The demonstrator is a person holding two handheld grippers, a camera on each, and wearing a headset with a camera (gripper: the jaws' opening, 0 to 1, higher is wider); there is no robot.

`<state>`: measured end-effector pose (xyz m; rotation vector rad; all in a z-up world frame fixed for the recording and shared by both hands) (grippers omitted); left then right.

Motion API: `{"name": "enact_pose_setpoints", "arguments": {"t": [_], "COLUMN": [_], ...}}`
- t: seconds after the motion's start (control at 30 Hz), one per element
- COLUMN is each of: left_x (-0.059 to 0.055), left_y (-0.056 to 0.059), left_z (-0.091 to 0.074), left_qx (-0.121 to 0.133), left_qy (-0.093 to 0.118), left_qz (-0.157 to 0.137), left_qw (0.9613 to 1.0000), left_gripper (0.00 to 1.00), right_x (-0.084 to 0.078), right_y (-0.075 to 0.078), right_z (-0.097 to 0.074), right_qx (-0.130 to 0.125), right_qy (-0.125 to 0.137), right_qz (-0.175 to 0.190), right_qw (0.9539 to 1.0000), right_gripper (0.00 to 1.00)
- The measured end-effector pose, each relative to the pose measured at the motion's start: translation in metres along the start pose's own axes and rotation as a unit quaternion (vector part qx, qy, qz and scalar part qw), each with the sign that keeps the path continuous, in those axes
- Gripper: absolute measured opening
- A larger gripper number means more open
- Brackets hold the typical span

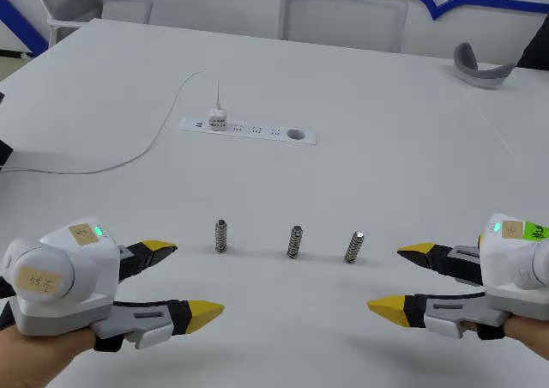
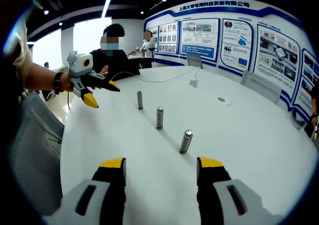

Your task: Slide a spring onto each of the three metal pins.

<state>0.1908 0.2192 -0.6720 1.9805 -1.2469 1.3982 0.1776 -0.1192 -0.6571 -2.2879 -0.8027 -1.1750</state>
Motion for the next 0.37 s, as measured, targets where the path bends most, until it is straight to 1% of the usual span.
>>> {"name": "enact_pose_setpoints", "arguments": {"t": [0.37], "left_x": [-0.0017], "left_y": [-0.0007], "left_z": [-0.0011], "left_qx": [0.002], "left_qy": [0.000], "left_qz": [-0.002], "left_qw": [1.0000], "left_gripper": [0.66], "right_x": [-0.0027], "right_y": [-0.0030], "right_z": [-0.0017], "right_qx": [-0.002], "right_qy": [0.004], "right_qz": [0.005], "right_qw": [1.0000], "right_gripper": [0.61]}}
Point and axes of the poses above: the centre of the closed fingertips' face, and the gripper's own axes: z roughly forward along the fingers, y roughly to its right, x roughly out of its top, the point moved 9 cm from there along -z, roughly backward along the fingers, and after that the axes turned 12 degrees about z, right-handed, at the moved point
